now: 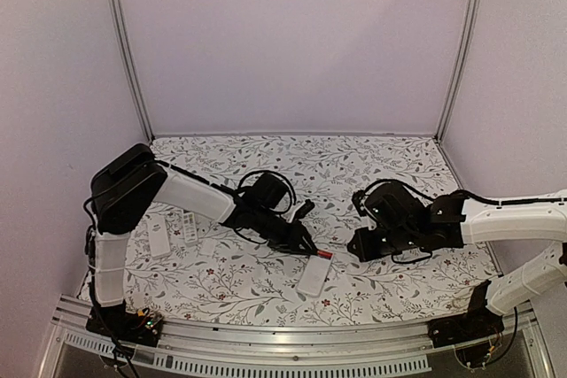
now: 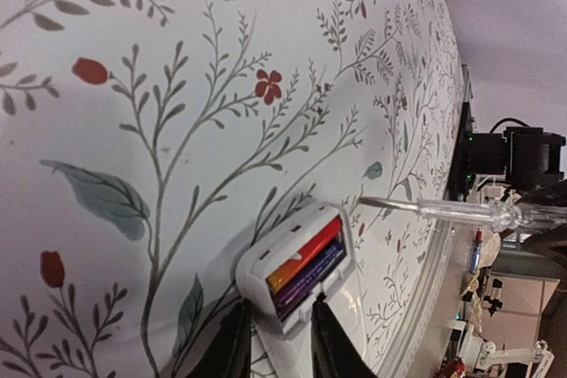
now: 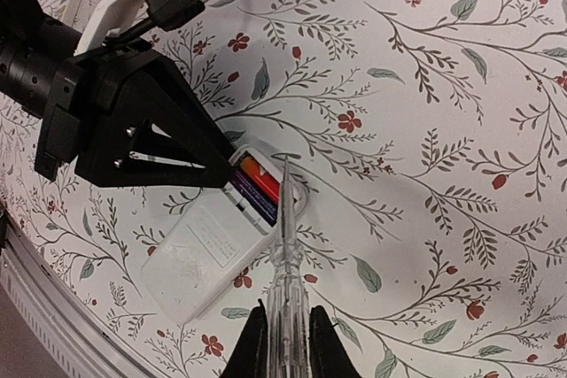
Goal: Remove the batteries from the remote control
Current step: Hold the remote control without the battery cover at the center of the board.
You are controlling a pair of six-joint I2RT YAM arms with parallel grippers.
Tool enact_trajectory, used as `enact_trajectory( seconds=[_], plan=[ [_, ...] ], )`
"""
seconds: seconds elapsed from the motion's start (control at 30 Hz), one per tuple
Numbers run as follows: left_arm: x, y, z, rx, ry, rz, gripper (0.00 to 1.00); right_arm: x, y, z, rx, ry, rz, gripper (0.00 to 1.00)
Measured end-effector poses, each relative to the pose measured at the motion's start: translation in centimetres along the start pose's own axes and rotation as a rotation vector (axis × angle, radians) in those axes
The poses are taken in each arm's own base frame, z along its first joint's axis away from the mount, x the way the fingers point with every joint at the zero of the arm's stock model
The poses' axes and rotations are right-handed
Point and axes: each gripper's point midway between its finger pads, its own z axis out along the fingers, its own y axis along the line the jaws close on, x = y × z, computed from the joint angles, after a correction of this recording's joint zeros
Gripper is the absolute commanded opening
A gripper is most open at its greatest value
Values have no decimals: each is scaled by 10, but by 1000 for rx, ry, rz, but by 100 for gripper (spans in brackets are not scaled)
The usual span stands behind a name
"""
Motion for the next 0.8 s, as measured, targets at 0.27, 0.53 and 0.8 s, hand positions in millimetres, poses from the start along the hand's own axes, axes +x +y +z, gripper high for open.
enact_trajectory(
  seconds=[0.27,0.53,0.8],
  plan=[
    [-2,-16,21,64,38,43,32,-6,0,-6,-9,-24,8,0],
    [3,-34,37,112,70,138,41,-4,-6,-16,-22,-43,24,0],
    [5,-31,3,-25,3,279,73,15,-8,-23,-44,36,31,0]
  ],
)
